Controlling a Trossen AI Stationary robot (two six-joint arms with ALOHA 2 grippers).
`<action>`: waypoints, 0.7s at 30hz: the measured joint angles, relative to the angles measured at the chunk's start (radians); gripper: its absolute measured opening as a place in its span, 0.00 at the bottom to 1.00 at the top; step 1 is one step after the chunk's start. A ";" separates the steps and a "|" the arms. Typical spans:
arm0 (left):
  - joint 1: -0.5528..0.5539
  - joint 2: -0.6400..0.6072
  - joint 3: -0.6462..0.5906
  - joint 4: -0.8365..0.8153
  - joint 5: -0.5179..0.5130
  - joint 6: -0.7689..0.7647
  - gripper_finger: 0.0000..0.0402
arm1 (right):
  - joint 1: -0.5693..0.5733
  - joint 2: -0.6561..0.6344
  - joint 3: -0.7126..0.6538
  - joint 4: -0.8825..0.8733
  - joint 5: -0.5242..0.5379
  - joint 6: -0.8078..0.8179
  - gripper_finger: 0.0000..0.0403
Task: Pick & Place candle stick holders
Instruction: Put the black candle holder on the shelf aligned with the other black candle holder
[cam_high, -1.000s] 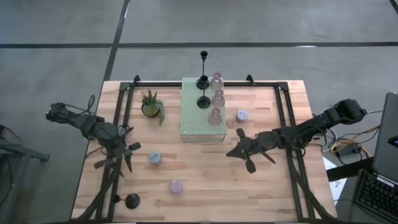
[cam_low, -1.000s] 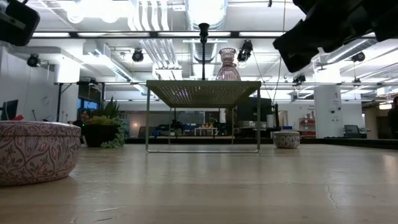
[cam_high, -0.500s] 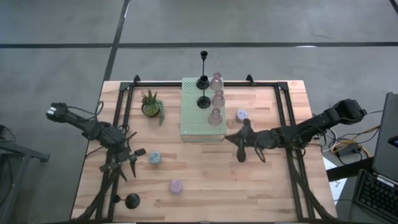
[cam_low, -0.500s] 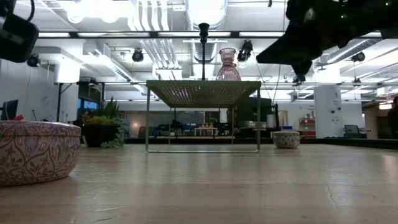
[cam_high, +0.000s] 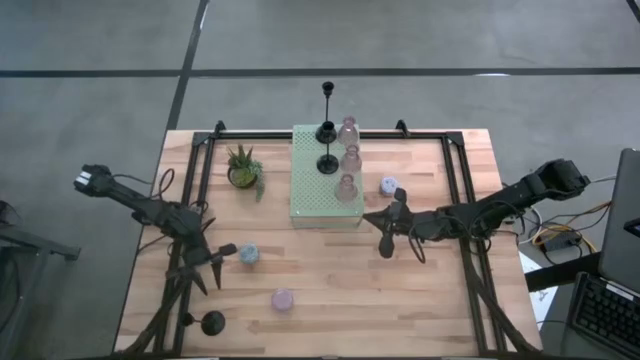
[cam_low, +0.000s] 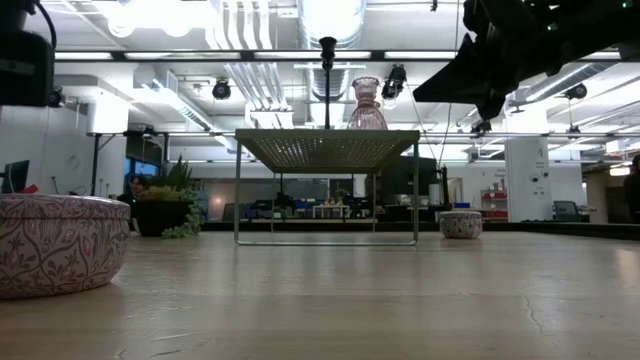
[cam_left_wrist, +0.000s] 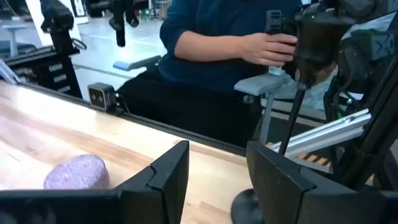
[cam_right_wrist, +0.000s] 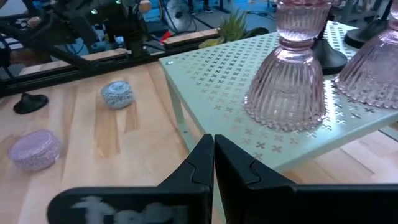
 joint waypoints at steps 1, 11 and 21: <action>0.000 0.000 -0.006 -0.004 0.000 -0.008 0.41 | 0.000 0.000 0.000 0.000 0.000 0.000 0.02; 0.000 0.002 -0.035 -0.022 0.168 -0.042 0.41 | 0.000 0.000 0.000 0.000 0.000 0.000 0.02; -0.005 0.016 -0.054 -0.006 0.313 0.038 0.41 | 0.000 0.000 0.000 0.000 0.000 0.000 0.02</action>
